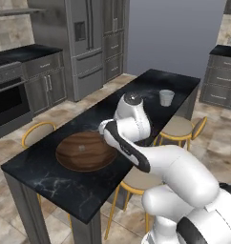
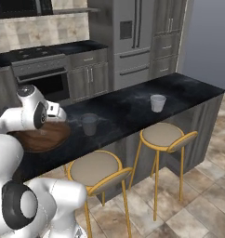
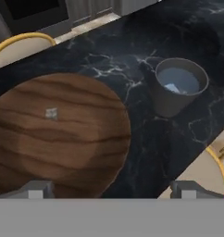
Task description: There are four ice cubes in the ice bowl. Place two ice cubes in each glass of water.
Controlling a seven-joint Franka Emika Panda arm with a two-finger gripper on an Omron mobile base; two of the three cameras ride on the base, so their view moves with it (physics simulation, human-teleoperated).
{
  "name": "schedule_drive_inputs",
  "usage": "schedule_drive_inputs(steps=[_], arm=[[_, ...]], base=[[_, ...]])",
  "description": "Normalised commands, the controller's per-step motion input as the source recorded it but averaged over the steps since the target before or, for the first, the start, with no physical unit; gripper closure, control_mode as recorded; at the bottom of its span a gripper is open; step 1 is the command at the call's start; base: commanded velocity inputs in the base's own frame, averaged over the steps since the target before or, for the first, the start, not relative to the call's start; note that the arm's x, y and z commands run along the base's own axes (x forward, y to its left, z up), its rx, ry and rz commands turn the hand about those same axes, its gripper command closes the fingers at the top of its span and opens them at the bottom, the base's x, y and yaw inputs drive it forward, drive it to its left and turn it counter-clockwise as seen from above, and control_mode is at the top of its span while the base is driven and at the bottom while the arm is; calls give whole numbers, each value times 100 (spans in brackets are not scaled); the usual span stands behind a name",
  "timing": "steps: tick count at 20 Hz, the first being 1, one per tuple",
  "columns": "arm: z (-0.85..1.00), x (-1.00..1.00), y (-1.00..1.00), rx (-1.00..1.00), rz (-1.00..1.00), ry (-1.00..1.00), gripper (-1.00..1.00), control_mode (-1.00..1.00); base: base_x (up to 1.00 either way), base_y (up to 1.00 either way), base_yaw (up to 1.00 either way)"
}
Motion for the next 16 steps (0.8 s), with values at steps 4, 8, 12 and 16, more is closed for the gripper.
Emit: schedule_drive_inputs(steps=[4,8,12,16], arm=[[-29,30,100,-6,-4,6,-100,-100],[-26,4,73,9,0,9,-100,-100],[-45,54,19,42,12,15,-100,-100],[-12,13,3,8,6,13,-100,-100]], base=[[0,0,0],[0,0,0],[0,0,0],[0,0,0]])
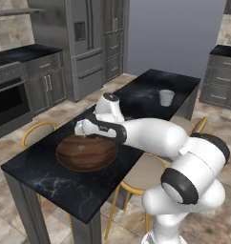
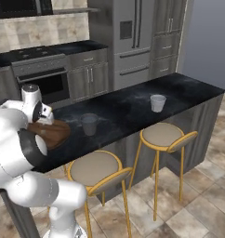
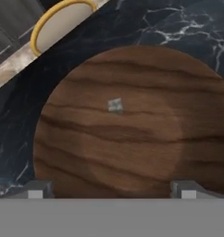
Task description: There are four ice cubes in the ice bowl. Place two ice cubes in each glass of water.
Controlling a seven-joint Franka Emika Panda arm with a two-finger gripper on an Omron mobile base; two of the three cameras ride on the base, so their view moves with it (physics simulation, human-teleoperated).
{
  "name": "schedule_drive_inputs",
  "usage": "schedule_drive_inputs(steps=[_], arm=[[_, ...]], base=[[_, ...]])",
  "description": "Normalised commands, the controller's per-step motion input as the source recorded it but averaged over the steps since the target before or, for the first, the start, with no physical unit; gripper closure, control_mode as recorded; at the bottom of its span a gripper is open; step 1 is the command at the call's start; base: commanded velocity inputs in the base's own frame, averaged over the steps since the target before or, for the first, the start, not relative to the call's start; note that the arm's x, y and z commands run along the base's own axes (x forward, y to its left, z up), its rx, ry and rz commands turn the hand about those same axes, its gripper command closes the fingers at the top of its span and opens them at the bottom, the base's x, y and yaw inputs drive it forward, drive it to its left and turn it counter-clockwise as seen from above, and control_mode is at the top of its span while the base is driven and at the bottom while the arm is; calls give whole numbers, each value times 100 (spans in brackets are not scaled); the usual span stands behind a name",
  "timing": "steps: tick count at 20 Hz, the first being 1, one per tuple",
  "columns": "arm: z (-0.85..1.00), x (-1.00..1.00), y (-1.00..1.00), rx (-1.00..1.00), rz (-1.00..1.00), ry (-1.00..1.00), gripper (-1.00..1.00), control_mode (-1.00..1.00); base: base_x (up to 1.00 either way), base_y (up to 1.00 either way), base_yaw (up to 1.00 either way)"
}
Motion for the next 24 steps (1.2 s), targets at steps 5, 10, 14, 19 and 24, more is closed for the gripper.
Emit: schedule_drive_inputs(steps=[5,10,14,19,24], arm=[[-53,30,54,-30,11,1,-100,-100],[-16,9,34,-11,3,0,-100,-100],[0,13,0,0,0,0,-100,-100],[-11,52,0,0,0,0,-100,-100],[-17,26,0,0,0,0,-100,-100]], base=[[0,0,0],[0,0,0],[0,0,0],[0,0,0],[0,0,0]])
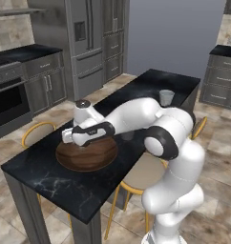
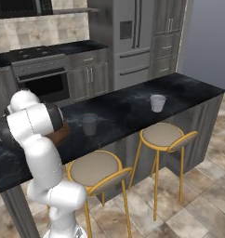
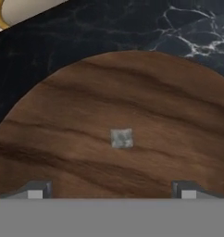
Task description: There are four ice cubes in the ice bowl. Place two ice cubes in each glass of water.
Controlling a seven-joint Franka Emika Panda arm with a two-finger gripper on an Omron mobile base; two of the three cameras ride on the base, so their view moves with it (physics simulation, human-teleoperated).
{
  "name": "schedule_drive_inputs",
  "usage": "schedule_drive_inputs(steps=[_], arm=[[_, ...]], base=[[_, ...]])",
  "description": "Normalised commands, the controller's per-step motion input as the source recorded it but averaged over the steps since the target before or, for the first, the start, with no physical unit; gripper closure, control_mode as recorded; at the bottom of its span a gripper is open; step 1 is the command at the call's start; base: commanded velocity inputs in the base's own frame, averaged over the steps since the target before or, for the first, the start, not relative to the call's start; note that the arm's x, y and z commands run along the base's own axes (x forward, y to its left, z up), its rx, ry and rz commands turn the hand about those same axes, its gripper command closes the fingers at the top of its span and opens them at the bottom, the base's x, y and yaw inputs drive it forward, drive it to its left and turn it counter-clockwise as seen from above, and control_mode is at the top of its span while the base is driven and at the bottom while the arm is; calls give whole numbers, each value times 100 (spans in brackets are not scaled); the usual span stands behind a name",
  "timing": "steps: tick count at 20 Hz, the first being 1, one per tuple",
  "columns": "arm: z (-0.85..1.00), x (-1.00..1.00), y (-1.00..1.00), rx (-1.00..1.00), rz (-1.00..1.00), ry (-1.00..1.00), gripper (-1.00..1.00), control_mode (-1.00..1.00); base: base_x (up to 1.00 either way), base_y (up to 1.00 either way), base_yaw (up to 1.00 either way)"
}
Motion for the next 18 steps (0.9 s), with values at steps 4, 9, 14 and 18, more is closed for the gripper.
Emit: schedule_drive_inputs(steps=[4,9,14,18], arm=[[-31,24,0,0,0,0,-100,-100],[-34,16,0,0,0,0,-100,-100],[-21,22,0,0,0,0,-100,-100],[-14,36,0,0,0,0,-100,-100]], base=[[0,0,0],[0,0,0],[0,0,0],[0,0,0]])
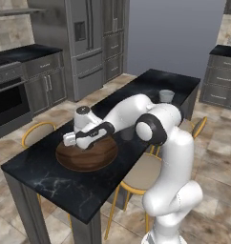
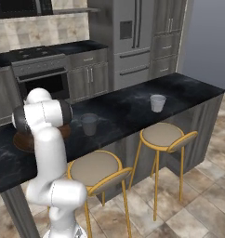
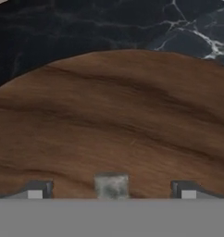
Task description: There are four ice cubes in the ice bowl. Place two ice cubes in each glass of water.
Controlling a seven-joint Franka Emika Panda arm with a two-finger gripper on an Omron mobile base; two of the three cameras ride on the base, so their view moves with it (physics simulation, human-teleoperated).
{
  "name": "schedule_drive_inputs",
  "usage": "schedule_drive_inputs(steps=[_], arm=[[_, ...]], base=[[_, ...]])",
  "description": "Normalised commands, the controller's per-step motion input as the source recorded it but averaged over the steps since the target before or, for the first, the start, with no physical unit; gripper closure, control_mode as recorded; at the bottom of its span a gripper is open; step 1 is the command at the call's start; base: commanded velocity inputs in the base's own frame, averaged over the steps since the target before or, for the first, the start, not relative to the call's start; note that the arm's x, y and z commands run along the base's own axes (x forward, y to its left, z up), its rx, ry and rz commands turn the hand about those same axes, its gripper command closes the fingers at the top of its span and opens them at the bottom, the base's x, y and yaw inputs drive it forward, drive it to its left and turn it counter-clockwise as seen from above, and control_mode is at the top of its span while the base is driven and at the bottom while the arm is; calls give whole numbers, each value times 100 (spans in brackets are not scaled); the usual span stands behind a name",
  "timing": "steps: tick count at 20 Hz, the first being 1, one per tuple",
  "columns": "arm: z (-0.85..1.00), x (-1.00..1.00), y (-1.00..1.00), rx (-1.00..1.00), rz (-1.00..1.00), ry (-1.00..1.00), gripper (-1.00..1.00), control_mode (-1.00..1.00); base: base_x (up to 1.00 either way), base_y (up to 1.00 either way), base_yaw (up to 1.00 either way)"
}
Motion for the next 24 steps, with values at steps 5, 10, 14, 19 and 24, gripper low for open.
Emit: schedule_drive_inputs(steps=[5,10,14,19,24], arm=[[-21,15,4,0,0,0,-100,-100],[-48,-1,1,0,0,0,-100,-100],[-36,8,0,0,0,0,100,-100],[-3,1,0,0,0,0,100,-100],[0,0,0,0,0,0,100,-100]], base=[[0,0,0],[0,0,0],[0,0,0],[0,0,0],[0,0,0]])
